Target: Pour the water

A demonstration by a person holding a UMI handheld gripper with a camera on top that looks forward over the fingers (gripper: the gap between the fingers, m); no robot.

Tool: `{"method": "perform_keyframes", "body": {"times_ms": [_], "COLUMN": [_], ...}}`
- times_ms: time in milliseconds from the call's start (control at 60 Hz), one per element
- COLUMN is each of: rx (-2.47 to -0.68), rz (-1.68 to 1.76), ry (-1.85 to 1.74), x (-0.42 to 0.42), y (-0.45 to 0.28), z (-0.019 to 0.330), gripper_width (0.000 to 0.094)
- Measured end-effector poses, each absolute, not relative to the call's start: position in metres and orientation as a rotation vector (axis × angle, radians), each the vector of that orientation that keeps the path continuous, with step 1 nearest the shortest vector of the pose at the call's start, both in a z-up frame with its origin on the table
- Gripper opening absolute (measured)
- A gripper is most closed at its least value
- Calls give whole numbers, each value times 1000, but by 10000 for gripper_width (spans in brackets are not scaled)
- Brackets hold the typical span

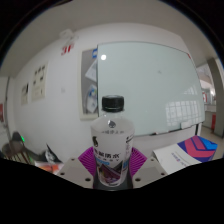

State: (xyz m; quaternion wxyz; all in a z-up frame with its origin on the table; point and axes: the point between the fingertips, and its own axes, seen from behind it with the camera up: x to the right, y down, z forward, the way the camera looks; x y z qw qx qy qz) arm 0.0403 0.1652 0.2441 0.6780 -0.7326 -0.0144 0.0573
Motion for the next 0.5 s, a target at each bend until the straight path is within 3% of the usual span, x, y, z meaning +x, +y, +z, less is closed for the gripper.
{"method": "perform_keyframes", "body": {"times_ms": [117,267,383,500], "rx": [-1778,-1865,-1918,-1888], "rz": [82,47,48,47], "ry": [-78,-84,-97,-103], "x": [53,67,72,72], "y": [166,163,161,162], "z": [163,94,56,58], "gripper_width": [370,371,376,401]}}
